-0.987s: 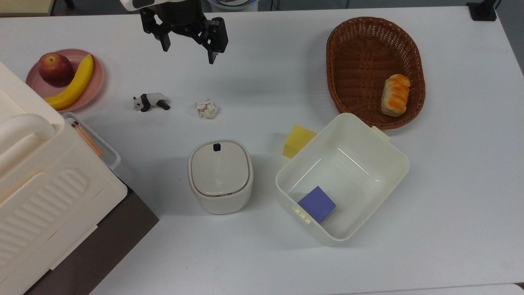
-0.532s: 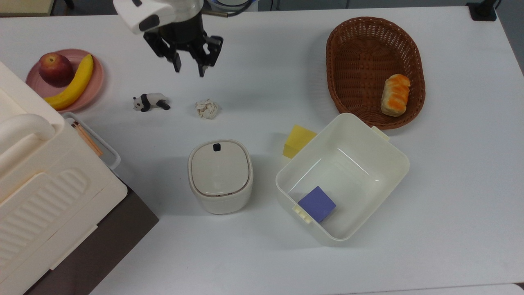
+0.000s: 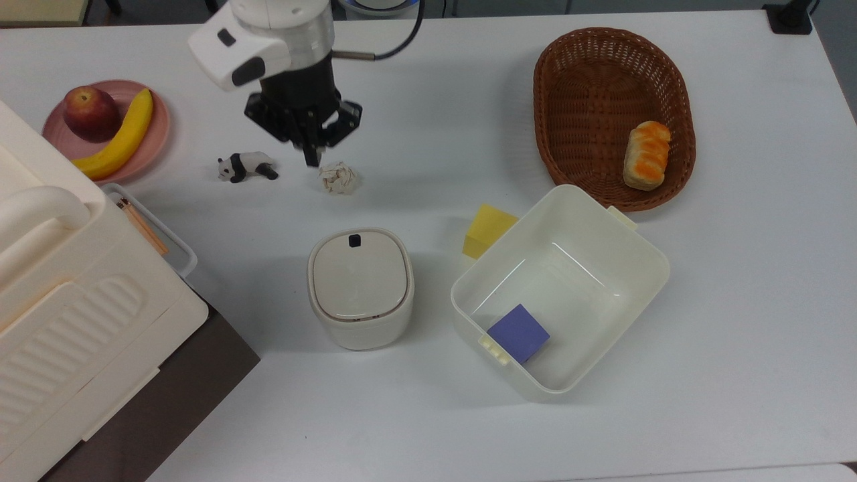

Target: Open the trash can

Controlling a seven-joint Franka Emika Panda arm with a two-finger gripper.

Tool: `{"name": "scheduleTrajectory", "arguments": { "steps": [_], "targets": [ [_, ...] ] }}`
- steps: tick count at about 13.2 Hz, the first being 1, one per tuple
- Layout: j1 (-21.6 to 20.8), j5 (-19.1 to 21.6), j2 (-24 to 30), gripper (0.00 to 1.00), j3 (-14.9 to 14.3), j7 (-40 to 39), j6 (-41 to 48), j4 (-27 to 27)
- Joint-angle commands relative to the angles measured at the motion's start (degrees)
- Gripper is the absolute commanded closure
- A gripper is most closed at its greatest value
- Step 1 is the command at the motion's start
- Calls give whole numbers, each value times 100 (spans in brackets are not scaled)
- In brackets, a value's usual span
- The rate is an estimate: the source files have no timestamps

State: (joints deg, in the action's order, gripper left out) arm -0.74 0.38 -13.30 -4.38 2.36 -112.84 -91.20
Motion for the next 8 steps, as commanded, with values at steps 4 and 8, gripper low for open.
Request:
{"name": "scheduleTrajectory", "arguments": {
  "steps": [4,8],
  "targets": [
    [-119,191,-840,100,69,-105,-1082,549],
    [-382,139,-1420,100,69,18,-1381,806]
  ]
}}
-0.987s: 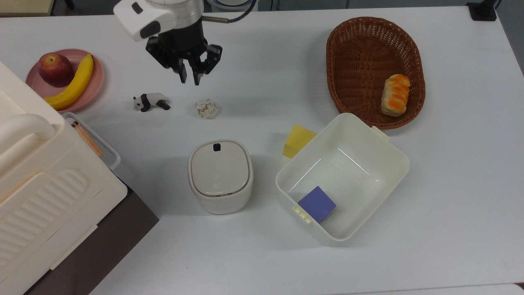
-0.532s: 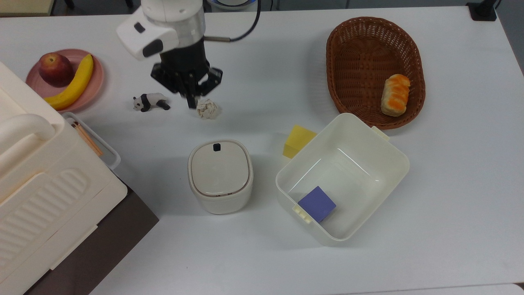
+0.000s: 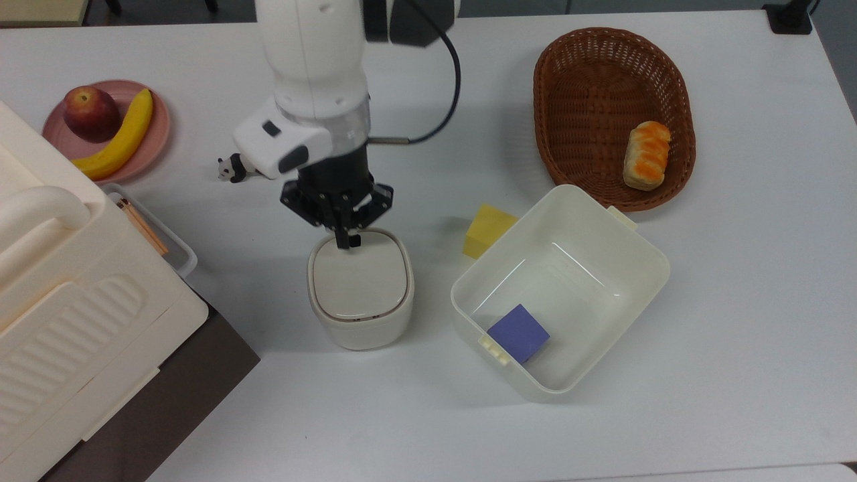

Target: Open the trash can

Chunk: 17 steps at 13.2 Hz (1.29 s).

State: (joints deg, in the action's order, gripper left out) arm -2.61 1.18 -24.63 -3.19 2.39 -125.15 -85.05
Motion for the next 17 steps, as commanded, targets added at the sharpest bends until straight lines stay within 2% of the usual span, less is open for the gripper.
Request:
{"name": "scheduleTrajectory", "arguments": {
  "steps": [1,6,11,12,13,14,15,16,17],
  "targets": [
    [-196,40,-323,100,-50,16,-150,164],
    [-240,-39,-254,100,-50,25,16,94],
    [-12,136,695,100,-59,-395,1569,102],
    [23,197,801,96,-76,-580,1868,111],
    [41,216,889,82,-102,-686,2132,111],
    [102,216,1003,48,-111,-705,2492,111],
    [112,198,1074,8,-120,-670,2704,111],
    [112,146,1179,0,-129,-678,2993,102],
    [112,128,1241,0,-129,-670,3109,94]
  ]
}}
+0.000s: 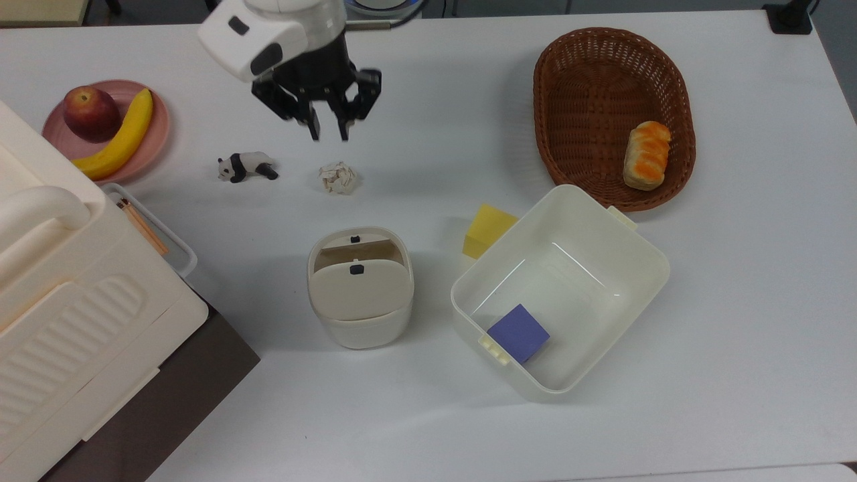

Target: Open the trash can

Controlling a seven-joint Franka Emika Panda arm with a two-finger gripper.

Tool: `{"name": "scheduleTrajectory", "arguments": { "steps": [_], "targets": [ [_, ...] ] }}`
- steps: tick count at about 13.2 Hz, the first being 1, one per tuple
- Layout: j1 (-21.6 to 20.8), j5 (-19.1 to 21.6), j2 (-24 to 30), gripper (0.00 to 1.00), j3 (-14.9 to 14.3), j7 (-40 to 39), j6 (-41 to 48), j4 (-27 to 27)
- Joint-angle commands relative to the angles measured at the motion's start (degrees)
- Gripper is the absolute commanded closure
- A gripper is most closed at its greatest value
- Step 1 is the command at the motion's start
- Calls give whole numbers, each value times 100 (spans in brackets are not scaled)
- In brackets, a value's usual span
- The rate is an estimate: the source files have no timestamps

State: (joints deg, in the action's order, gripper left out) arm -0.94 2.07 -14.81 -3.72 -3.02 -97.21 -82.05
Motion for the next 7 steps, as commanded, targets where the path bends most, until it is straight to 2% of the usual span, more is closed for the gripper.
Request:
{"name": "scheduleTrajectory", "arguments": {
  "steps": [1,4,7],
  "targets": [
    [-47,39,259,0,-76,-111,316,-206],
    [128,66,294,0,-76,-102,325,-188],
    [120,39,347,0,-68,265,316,-197]
  ]
}}
